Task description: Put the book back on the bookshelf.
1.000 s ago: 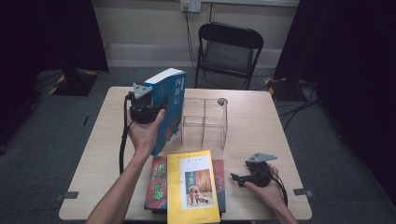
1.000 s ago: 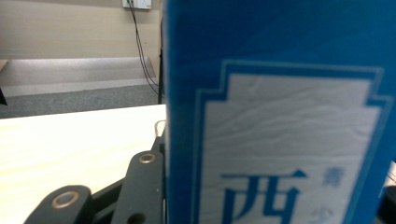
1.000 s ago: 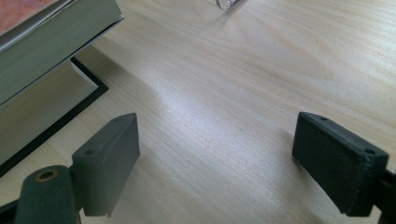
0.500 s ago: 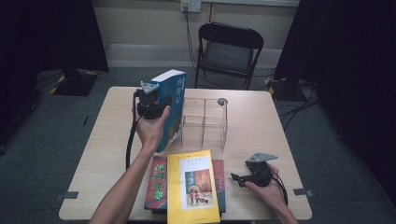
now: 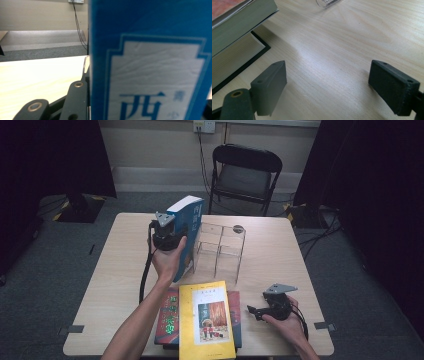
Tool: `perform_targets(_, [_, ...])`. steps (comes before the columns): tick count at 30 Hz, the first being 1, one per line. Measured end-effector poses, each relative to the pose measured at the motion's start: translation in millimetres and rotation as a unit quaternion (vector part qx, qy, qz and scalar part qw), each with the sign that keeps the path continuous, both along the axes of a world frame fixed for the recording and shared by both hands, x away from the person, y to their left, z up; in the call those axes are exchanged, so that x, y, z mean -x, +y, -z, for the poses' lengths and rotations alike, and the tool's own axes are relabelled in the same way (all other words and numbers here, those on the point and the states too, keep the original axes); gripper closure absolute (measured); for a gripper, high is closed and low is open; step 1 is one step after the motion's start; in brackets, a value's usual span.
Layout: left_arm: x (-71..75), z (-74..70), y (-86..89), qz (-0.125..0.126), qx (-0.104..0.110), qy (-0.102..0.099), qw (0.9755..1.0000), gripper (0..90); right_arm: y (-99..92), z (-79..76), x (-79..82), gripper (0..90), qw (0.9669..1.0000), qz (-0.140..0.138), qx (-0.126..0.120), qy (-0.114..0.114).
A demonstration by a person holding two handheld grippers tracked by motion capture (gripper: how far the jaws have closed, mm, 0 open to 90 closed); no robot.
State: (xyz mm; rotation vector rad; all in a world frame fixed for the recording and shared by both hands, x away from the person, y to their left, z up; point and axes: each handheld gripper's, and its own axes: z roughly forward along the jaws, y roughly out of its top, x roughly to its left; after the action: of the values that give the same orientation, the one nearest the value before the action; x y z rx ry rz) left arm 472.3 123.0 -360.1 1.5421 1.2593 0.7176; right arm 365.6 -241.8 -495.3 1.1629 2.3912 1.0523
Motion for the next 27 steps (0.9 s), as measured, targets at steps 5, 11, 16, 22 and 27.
perform_targets(5, [3.9,2.7,8.5,0.013,0.011,0.001,0.9999,61.4,0.4,0.3,0.2,14.7,1.0,-0.001,0.002,-0.002])
perform_targets(11, [17.4,10.2,22.6,0.016,0.0,0.002,0.9999,60.9,1.6,1.5,1.6,14.7,0.9999,-0.003,0.009,-0.011])
perform_targets(16, [29.7,16.6,33.4,0.021,-0.001,0.002,0.9998,60.8,3.5,2.9,3.7,14.1,0.9996,-0.004,0.02,-0.022])
perform_targets(22, [38.4,19.9,37.8,0.027,0.002,-0.003,0.9996,60.1,3.6,4.1,4.7,13.6,0.9995,-0.002,0.016,-0.027])
perform_targets(27, [43.0,17.8,43.6,0.036,-0.001,0.002,0.9993,59.6,3.7,4.3,4.8,13.6,0.9995,-0.001,0.016,-0.028])
